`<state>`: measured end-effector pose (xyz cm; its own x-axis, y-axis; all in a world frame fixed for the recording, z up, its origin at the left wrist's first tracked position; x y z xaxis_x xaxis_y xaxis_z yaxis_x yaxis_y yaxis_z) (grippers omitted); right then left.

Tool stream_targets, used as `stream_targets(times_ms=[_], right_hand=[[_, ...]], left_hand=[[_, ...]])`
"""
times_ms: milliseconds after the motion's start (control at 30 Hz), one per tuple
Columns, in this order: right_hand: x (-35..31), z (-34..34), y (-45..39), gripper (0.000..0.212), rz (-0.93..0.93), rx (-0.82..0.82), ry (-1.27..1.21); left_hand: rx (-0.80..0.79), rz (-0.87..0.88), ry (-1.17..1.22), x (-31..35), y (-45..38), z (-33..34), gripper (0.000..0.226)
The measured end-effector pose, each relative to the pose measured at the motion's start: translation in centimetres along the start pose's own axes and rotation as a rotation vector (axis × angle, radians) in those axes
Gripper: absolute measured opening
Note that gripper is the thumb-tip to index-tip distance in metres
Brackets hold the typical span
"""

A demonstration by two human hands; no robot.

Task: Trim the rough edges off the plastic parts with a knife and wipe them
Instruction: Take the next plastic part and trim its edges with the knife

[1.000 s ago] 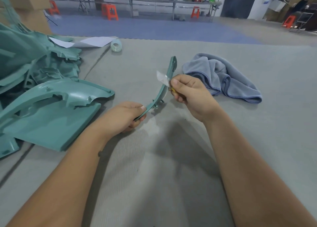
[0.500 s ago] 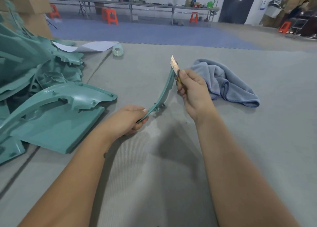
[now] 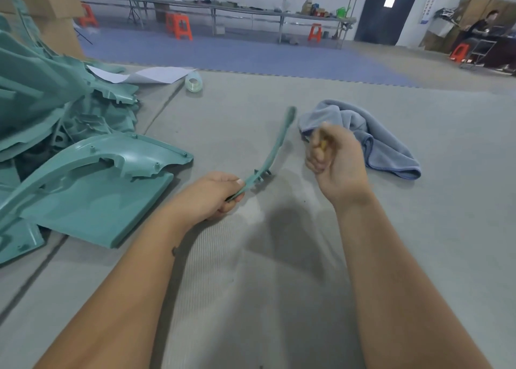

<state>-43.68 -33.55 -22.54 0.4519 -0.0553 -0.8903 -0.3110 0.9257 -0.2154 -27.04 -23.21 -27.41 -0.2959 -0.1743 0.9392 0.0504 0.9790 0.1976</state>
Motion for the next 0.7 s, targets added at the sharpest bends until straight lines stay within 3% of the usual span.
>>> stream_targets(times_ms=[100, 267, 433, 600, 700], right_hand=[[-0.4, -1.3, 0.3, 0.038, 0.022, 0.010, -0.222], [1.1, -2.0, 1.3, 0.032, 0.149, 0.015, 0.011], [1.2, -0.7, 1.5, 0.016, 0.045, 0.012, 0.189], [-1.1, -0.6, 1.2, 0.027, -0.155, 0.153, 0.293], [-1.9, -0.3, 1.4, 0.028, -0.222, 0.123, 0.339]], left_hand=[[-0.008, 0.004, 0.015, 0.1, 0.0, 0.0, 0.037], [-0.004, 0.000, -0.044, -0.1, 0.0, -0.1, 0.035], [0.036, 0.078, -0.156, 0.2, 0.0, -0.2, 0.036], [0.243, 0.185, -0.493, 1.2, 0.0, -1.1, 0.035], [0.426, 0.313, -0.704, 2.9, 0.9, -1.8, 0.028]])
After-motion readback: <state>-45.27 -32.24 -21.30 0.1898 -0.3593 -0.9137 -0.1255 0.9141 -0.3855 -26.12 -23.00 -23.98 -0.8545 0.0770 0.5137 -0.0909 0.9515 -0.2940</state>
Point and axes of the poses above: each hand's wrist, its own y-axis away from the middle knuckle, its own z-axis out of the palm, x = y × z, the point moved 9 cm from there along -y, towards the middle knuckle, and after that the axes turned 4 degrees about -x, right-handed, at the moved point
